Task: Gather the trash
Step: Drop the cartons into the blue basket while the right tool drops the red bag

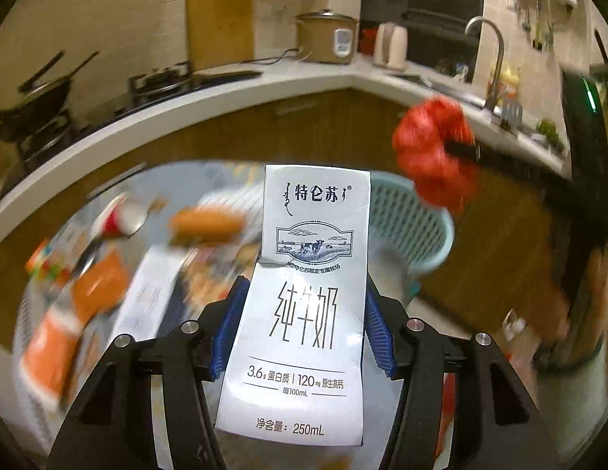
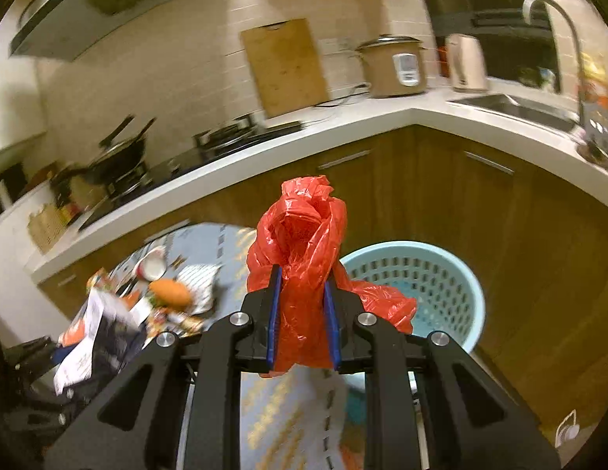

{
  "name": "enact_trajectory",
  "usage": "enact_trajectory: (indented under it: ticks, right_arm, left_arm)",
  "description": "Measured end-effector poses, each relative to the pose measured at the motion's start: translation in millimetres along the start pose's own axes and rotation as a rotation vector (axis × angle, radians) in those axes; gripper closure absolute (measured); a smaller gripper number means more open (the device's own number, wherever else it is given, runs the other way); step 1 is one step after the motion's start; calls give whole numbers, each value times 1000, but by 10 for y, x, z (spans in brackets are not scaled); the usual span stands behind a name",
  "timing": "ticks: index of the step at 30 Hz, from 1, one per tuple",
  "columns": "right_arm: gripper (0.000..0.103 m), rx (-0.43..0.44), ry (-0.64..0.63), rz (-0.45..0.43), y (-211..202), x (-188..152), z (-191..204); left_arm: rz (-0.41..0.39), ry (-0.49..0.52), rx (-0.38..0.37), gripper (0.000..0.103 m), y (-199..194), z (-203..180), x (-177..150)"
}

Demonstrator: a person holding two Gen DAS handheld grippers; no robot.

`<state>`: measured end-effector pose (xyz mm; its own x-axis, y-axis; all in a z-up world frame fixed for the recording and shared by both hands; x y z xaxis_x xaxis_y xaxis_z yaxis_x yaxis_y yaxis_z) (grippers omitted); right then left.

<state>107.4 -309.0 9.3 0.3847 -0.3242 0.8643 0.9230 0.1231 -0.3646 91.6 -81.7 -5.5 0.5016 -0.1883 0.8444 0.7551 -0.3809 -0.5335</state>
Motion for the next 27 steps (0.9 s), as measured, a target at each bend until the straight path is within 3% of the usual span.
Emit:
enact_trajectory:
  ticks: [6, 13, 17, 22, 25, 27]
  right_arm:
    - [86, -113, 71, 38, 279, -62, -511]
    - [86, -222, 147, 170, 722, -454, -1097]
    - [86, -245, 175, 221, 846, -672, -1302]
    - [85, -240, 179, 223, 895, -714, -1351]
    - [84, -242, 172, 221, 887, -682, -1319]
    - [78, -245, 177, 217, 878, -660, -1330]
  left_arm:
    - [40, -52, -108, 49, 870, -448, 487]
    - [105, -91, -161, 49, 1793, -784, 390]
    - [156, -118, -163, 49, 2110, -798, 267]
    - [192, -151, -160, 48, 2317, -761, 177]
    - [189, -166, -150, 36, 2338, -747, 189]
    - [176, -168, -141, 30, 2304, -707, 202]
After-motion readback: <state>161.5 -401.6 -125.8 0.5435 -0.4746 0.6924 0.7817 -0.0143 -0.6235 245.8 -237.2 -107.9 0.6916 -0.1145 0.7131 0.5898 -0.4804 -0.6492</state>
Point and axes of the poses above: each gripper's, at about its wrist camera, not at the fingertips, and y roughly the way its jaws point, z to its left, x to its top, the point moved 2 cm from there along y, roughly the way its jaws point, and after that the axes turned 11 degrees about -z, right-handed, at the moved point
